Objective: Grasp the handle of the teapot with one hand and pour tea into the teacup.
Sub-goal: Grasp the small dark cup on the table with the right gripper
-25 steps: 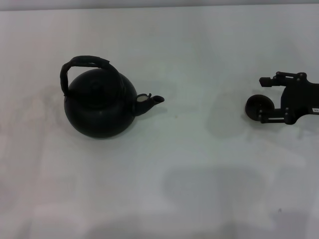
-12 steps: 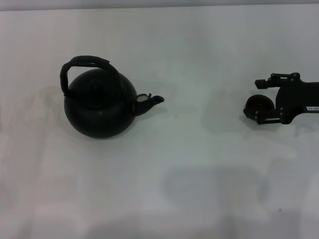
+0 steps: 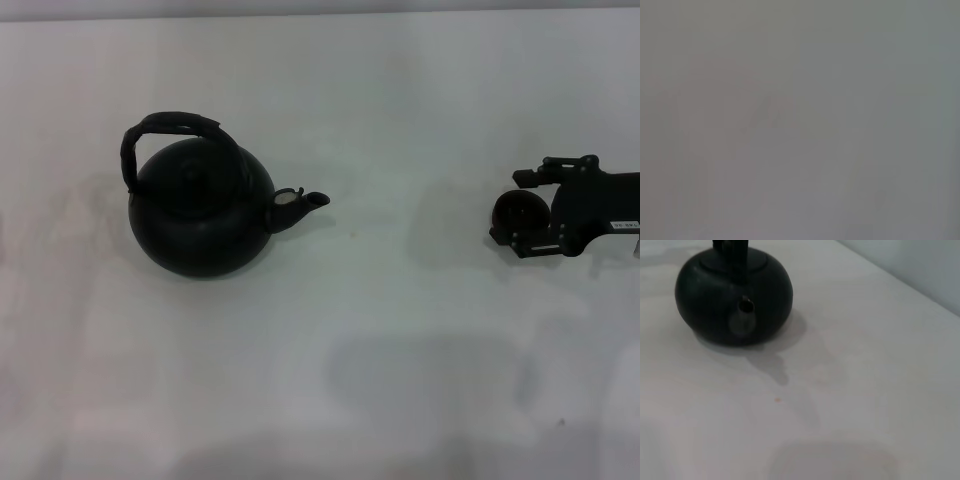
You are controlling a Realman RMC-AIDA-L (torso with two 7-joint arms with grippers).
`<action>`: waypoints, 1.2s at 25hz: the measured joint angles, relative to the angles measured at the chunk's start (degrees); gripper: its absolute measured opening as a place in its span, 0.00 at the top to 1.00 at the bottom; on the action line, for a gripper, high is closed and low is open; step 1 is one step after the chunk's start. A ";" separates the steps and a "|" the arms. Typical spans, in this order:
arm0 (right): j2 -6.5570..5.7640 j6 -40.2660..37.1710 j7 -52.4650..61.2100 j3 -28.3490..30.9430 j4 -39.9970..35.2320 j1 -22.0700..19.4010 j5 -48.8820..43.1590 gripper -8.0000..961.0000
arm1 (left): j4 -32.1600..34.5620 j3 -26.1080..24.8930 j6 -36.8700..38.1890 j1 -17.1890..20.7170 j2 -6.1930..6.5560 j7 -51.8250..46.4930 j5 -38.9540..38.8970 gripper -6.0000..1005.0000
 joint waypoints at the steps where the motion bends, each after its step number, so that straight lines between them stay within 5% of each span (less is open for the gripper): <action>1: 0.00 -0.20 0.01 -0.12 -0.08 0.04 -0.15 0.12 | 0.00 0.00 0.03 0.00 -0.02 -0.03 0.00 0.56; 30: 0.09 -5.09 0.91 -2.44 -0.53 0.07 -3.13 0.13 | 0.00 0.00 -0.01 0.00 -0.09 0.01 0.07 0.56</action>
